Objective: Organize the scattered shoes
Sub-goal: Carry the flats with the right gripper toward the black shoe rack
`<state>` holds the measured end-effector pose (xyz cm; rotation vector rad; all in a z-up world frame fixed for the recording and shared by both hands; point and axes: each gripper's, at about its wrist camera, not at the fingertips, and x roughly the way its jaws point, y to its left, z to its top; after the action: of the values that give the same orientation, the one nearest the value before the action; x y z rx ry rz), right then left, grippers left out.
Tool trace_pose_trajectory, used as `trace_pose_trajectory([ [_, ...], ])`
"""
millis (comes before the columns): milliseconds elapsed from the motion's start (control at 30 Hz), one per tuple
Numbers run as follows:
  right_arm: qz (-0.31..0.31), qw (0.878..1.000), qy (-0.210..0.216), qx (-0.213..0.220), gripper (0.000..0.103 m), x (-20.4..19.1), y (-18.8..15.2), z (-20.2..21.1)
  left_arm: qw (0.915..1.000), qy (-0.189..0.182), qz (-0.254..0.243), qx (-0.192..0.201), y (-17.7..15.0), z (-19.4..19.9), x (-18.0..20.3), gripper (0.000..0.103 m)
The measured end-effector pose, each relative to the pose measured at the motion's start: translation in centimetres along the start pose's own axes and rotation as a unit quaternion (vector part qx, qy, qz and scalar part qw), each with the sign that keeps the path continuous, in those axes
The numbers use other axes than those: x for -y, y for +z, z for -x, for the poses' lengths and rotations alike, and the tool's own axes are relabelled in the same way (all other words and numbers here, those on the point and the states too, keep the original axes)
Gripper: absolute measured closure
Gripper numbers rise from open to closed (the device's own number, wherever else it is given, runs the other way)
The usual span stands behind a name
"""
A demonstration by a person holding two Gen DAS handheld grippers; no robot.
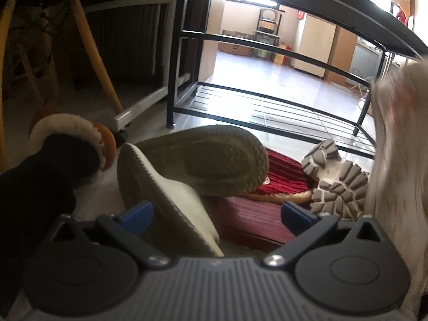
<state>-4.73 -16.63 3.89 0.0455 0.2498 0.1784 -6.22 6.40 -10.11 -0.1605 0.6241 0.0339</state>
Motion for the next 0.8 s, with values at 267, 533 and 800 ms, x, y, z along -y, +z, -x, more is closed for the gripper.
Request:
trace_pose_trajectory([
  [267, -0.012, 1.000, 0.014, 0.013, 0.091, -2.1, 4.7, -8.6, 0.9994, 0.026, 0.021, 0.001, 0.1, -1.4, -1.8, 0.000],
  [533, -0.006, 1.000, 0.013, 0.023, 0.091, -5.2, 9.2, -18.7, 0.9979, 0.048, 0.041, -0.015, 0.3, -3.8, -3.7, 0.000],
  [800, 0.003, 0.998, 0.017, 0.056, 0.091, -9.3, 13.9, -28.2, 0.9956, 0.060, 0.070, -0.018, 0.6, -5.4, -5.4, 0.000],
])
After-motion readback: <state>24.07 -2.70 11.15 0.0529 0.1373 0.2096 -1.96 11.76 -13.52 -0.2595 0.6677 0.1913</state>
